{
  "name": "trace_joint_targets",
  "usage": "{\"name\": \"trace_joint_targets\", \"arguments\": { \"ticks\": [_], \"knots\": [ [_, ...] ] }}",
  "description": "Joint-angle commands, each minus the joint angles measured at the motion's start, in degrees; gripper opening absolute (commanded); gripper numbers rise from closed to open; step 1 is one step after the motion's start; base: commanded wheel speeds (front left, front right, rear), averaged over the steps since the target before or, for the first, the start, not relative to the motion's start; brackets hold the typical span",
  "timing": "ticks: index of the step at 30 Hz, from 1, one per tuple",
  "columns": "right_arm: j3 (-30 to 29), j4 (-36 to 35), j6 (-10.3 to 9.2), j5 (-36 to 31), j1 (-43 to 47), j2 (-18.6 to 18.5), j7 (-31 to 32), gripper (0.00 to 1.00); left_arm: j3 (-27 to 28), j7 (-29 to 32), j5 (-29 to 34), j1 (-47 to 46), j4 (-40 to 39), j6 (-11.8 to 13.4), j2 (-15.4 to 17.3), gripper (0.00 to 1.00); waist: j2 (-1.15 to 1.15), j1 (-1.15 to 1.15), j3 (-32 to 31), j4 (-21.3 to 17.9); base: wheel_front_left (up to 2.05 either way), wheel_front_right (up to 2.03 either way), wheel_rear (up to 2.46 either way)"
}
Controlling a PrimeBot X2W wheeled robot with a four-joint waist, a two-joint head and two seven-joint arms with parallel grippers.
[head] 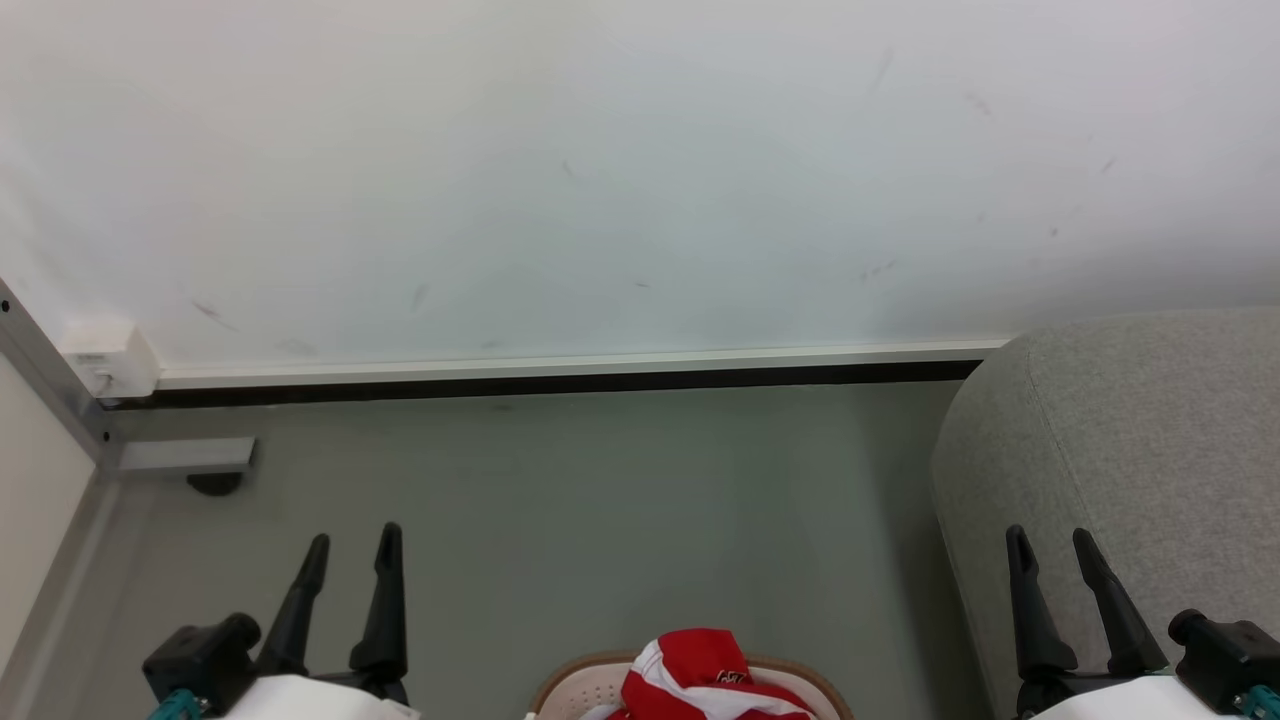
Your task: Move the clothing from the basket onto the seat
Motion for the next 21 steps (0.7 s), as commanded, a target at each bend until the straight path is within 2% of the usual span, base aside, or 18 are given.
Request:
{"name": "trace_joint_targets", "arguments": {
  "ticks": [1,21],
  "knots": [
    [0.0,-0.5,-0.08,-1.4,-1.0,0.1,-0.4,1.0,-0.1,-0.8,1.7,0.0,-0.3,0.1,0.6,1.0,0.0,0.0,0.0,0.0,0.0,0.0,0.0],
    [0.2,-0.3,-0.1,-9.7,-0.5,1.0,-1.9,1.0,-0.3,-3.2,10.7,0.9,-0.5,0.0,0.2,1.0,0.0,0.0,-0.3,-0.6,0.0,0.0,0.0]
  ]
}}
